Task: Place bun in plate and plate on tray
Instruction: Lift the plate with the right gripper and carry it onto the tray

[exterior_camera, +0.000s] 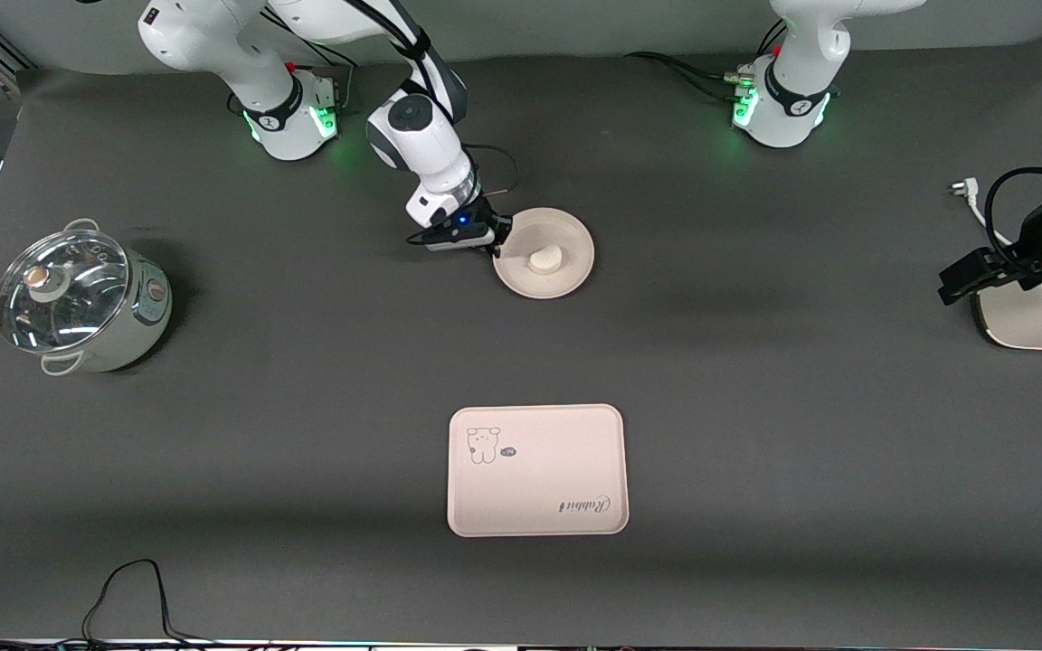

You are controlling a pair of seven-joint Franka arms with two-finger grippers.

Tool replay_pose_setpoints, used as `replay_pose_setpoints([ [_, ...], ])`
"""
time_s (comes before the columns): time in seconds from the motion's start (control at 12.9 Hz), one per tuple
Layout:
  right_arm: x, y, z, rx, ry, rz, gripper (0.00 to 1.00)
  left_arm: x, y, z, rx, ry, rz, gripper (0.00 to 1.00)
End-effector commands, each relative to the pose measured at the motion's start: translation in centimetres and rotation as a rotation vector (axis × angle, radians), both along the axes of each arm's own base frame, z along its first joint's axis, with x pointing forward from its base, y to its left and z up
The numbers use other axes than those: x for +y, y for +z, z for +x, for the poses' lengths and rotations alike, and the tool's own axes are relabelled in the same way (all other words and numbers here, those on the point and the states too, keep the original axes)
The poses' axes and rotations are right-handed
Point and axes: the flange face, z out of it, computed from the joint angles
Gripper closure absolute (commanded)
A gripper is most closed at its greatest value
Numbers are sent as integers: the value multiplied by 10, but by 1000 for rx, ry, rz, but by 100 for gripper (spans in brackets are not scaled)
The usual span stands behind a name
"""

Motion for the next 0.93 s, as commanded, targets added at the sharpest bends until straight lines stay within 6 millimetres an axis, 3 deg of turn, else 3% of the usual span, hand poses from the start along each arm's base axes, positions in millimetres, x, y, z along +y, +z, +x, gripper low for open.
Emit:
replay_pose_setpoints([
  [0.0, -25, 73, 34, 29, 0, -2, 100, -1, 3, 1, 6, -15, -7, 0],
  [0.16, -48, 115, 51, 50, 4, 5, 100, -1, 3, 1, 7, -15, -7, 0],
  [0.31, -48, 143, 58, 68, -22, 88, 100, -1, 3, 1, 7, -15, -7, 0],
  [0.62, -37, 154, 78, 69, -35, 155, 100, -2, 2, 1, 9, -16, -7, 0],
  [0.85, -25, 150, 119, 47, -50, 161, 100, -2, 2, 1, 9, -16, -7, 0],
])
